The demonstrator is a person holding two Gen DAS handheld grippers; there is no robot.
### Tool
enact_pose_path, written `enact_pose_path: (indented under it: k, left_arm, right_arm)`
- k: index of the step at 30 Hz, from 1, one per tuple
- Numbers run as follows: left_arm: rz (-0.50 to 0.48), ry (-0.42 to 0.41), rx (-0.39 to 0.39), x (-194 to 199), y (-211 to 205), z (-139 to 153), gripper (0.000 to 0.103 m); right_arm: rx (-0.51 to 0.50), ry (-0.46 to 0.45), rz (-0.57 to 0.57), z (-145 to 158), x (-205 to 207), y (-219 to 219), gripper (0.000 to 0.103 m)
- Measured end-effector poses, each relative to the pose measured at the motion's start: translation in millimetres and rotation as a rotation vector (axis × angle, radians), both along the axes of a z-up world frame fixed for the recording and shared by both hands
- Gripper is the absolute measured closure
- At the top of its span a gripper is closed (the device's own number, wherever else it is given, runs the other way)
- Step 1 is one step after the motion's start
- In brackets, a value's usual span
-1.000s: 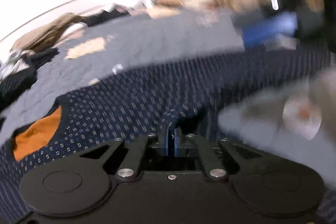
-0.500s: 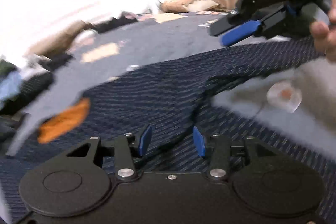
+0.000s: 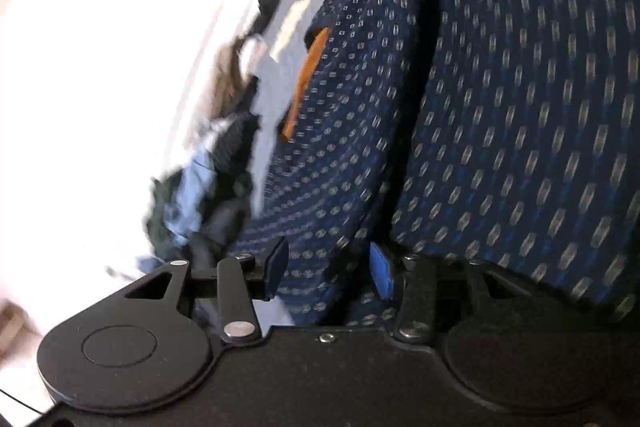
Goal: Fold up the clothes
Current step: 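Release the shirt with both grippers and move them back over it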
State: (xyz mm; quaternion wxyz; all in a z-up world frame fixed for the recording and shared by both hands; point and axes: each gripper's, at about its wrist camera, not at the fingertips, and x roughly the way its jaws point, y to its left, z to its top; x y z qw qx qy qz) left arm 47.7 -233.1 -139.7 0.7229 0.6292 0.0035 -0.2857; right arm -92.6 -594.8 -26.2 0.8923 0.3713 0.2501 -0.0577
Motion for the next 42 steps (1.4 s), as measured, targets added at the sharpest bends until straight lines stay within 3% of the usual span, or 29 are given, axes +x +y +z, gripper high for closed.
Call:
enact_pose_path:
  k: [1, 5, 9, 11, 13, 16, 20, 22, 24, 29, 33, 35, 36, 38, 42]
  left_arm:
    - [0.023, 0.004, -0.005, 5, 2, 2, 0.087]
    - [0.112, 0.007, 0.001, 25, 15, 8, 0.088]
    - [0.108, -0.009, 0.058, 25, 29, -3, 0.088]
    - [0.110, -0.026, 0.058, 21, 29, -5, 0.086]
    - [0.123, -0.031, 0.045, 18, 29, -3, 0.072]
    - [0.196, 0.045, -0.055, 13, 37, 20, 0.068]
    - [0.344, 0.166, -0.315, 1, 55, 72, 0.063]
    - [0.381, 0.239, -0.478, -12, 58, 97, 0.044]
    - [0.387, 0.321, -0.610, -27, 57, 114, 0.035]
    - [0.432, 0.587, -0.860, -54, 51, 130, 0.035]
    - [0.478, 0.733, -0.965, -59, 58, 130, 0.035]
    - [0.499, 0.789, -1.000, -56, 62, 131, 0.035]
    - [0.504, 0.810, -1.019, -52, 64, 129, 0.034]
    - [0.504, 0.817, -1.029, -50, 66, 127, 0.032]
    - [0.496, 0.785, -0.978, -55, 63, 122, 0.024]
  right_arm:
    - [0.000, 0.002, 0.005, 0, 1, 1, 0.078]
    - [-0.002, 0.000, 0.016, 0, 2, 3, 0.078]
    - [0.001, 0.003, 0.017, 0, 3, 3, 0.078]
    - [-0.003, 0.003, 0.020, 0, 4, 4, 0.078]
    - [-0.007, 0.001, 0.024, 1, 5, 6, 0.078]
    - [-0.017, -0.002, 0.035, 3, 5, 9, 0.078]
    - [-0.031, 0.006, 0.035, 4, 7, 15, 0.078]
    - [-0.045, 0.009, 0.038, 5, 8, 20, 0.078]
    - [-0.069, 0.012, 0.049, 7, 10, 28, 0.078]
    - [-0.106, 0.016, 0.084, 11, 13, 49, 0.078]
    - [-0.149, 0.021, 0.129, 16, 15, 65, 0.076]
    - [-0.181, 0.013, 0.147, 20, 13, 72, 0.056]
    - [-0.200, 0.002, 0.152, 22, 12, 76, 0.054]
    - [-0.225, -0.009, 0.150, 25, 10, 82, 0.049]
    - [-0.255, -0.013, 0.140, 27, 5, 94, 0.038]
